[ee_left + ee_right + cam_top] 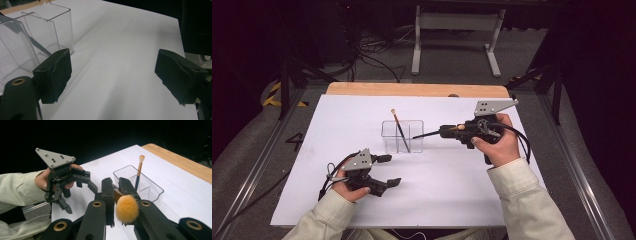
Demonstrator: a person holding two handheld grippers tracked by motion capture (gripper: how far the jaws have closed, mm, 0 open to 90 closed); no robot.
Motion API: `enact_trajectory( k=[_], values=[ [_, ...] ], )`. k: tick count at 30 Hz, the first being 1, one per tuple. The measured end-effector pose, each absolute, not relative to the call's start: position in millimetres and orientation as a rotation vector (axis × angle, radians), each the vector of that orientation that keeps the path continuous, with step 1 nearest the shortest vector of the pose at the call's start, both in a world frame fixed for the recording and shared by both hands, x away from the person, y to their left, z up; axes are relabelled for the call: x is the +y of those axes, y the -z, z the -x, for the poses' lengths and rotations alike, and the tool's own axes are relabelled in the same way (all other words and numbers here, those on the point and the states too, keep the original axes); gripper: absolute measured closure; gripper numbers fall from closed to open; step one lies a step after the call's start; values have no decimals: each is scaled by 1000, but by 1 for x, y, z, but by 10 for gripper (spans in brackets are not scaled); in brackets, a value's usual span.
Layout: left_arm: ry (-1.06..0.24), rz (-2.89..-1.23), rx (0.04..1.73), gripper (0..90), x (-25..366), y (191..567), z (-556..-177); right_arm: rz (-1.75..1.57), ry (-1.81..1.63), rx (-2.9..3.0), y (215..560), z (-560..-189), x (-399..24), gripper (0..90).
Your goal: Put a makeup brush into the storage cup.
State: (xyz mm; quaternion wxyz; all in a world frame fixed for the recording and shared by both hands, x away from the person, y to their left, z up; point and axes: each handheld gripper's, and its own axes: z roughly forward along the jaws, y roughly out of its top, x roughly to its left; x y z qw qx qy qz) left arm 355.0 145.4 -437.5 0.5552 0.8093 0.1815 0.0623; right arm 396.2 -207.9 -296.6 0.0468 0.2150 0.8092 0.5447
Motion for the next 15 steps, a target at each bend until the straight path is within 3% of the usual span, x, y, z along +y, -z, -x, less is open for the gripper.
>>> enact_trajectory(
  k=[15],
  values=[
    [-160, -1918, 418, 102, 149, 437, -354, -728, -1591, 2484, 283, -408, -201, 834]
  ],
)
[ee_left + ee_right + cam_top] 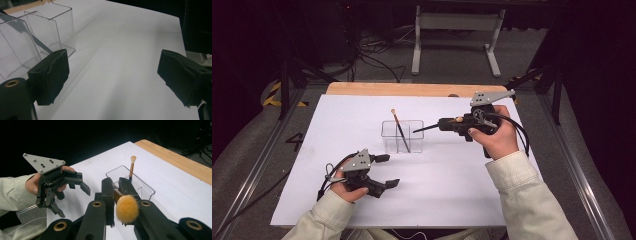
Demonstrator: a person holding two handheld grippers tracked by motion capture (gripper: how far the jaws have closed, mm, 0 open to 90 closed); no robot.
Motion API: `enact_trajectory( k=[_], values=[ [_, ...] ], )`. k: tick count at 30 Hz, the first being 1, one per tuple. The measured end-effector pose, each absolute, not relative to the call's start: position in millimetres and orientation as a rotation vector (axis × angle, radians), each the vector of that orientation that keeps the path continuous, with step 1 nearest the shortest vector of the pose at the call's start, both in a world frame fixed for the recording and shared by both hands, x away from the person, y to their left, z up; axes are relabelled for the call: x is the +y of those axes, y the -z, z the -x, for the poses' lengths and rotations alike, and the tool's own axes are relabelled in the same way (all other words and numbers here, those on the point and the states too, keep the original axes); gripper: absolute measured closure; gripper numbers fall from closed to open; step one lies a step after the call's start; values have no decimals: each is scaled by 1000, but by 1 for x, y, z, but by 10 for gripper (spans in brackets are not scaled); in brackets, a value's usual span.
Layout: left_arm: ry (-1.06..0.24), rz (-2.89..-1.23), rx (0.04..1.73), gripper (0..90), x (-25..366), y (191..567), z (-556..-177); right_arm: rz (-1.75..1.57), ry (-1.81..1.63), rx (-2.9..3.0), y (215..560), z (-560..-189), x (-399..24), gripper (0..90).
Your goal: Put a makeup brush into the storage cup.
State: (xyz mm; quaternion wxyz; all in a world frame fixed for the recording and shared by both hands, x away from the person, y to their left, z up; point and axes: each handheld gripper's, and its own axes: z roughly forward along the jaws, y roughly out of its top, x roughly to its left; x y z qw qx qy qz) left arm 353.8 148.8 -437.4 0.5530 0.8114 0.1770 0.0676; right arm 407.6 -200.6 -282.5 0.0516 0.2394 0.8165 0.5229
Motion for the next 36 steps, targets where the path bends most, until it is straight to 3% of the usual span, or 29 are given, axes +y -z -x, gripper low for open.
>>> enact_trajectory(
  k=[5, 14, 36],
  values=[
    [-167, -1952, 422, 53, 149, 439, -354, -746, -1563, 2501, 278, -413, -197, 834],
    [-195, -1881, 454, 51, 159, 437, -352, -739, -1455, 2546, 274, -423, -187, 834],
    [-248, -1880, 468, 41, 169, 437, -343, -768, -1298, 2637, 272, -448, -160, 834]
  ],
)
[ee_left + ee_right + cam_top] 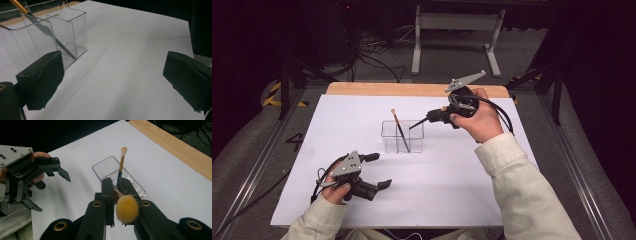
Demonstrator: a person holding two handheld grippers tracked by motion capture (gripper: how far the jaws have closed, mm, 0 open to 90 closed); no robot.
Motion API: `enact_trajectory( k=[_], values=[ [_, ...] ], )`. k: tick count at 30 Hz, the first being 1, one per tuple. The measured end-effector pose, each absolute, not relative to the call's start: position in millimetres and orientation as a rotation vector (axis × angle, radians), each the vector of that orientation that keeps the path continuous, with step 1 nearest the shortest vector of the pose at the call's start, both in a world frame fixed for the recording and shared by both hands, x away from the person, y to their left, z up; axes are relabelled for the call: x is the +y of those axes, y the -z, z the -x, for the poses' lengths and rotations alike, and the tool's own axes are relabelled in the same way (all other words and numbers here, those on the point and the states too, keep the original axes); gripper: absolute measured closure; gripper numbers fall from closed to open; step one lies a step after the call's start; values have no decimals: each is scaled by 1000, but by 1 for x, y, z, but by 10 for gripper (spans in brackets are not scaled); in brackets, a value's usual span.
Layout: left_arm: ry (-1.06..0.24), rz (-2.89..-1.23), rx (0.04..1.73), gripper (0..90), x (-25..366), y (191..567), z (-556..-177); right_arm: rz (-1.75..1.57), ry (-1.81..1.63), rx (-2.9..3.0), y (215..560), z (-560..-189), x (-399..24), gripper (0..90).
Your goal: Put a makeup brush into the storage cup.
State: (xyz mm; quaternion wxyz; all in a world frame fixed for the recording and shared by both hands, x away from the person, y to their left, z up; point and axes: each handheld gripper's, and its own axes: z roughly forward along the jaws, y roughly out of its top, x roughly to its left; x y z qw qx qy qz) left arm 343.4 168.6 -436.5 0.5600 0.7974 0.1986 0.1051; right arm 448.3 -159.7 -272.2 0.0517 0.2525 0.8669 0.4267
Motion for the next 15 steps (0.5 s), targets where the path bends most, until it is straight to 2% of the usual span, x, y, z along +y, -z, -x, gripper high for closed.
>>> enact_trajectory(
  k=[15],
  values=[
    [-251, -1872, 480, 44, 171, 438, -343, -793, -1218, 2686, 281, -465, -140, 834]
  ],
)
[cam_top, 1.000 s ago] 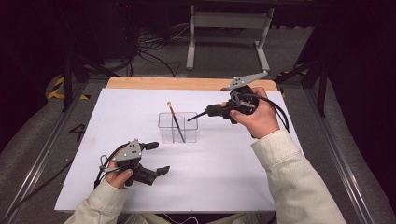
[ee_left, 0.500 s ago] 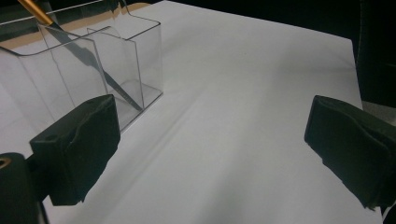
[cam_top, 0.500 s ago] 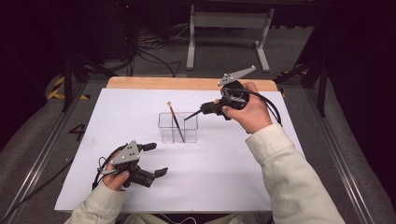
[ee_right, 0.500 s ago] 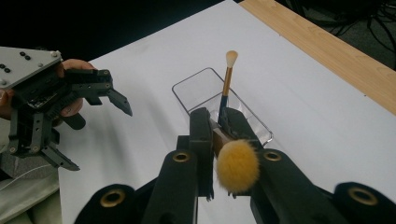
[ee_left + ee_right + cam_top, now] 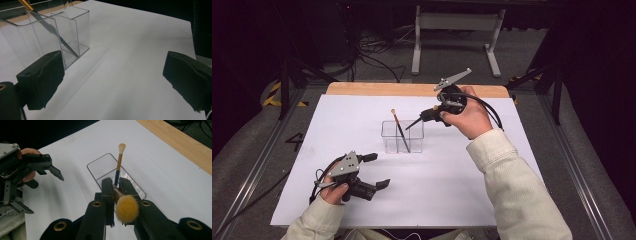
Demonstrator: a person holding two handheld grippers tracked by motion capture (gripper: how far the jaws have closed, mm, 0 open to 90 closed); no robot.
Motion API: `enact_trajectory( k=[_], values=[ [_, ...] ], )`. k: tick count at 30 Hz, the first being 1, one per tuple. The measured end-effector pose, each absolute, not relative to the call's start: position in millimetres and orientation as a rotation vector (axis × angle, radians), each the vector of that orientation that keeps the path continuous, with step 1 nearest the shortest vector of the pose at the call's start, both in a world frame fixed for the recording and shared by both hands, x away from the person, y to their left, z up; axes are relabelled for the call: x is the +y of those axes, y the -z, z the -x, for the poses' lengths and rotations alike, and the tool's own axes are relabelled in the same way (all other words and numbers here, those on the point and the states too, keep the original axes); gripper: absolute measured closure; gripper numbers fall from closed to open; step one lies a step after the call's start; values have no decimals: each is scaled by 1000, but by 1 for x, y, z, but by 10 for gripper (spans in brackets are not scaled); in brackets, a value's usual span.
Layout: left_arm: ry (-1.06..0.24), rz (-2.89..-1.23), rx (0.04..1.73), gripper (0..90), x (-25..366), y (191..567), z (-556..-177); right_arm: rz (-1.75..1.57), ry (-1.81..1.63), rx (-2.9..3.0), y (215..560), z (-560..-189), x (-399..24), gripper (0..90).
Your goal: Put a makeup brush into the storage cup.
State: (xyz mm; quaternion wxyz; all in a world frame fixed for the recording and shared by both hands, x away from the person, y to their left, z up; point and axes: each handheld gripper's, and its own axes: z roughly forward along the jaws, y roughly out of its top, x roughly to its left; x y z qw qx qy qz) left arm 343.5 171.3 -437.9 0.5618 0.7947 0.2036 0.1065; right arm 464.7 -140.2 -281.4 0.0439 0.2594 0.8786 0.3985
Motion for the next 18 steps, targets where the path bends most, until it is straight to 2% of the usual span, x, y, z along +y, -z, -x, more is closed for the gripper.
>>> enact_trajectory(
  k=[18],
  values=[
    [-245, -1874, 477, 43, 169, 438, -344, -776, -1084, 2760, 295, -474, -119, 833]
  ],
)
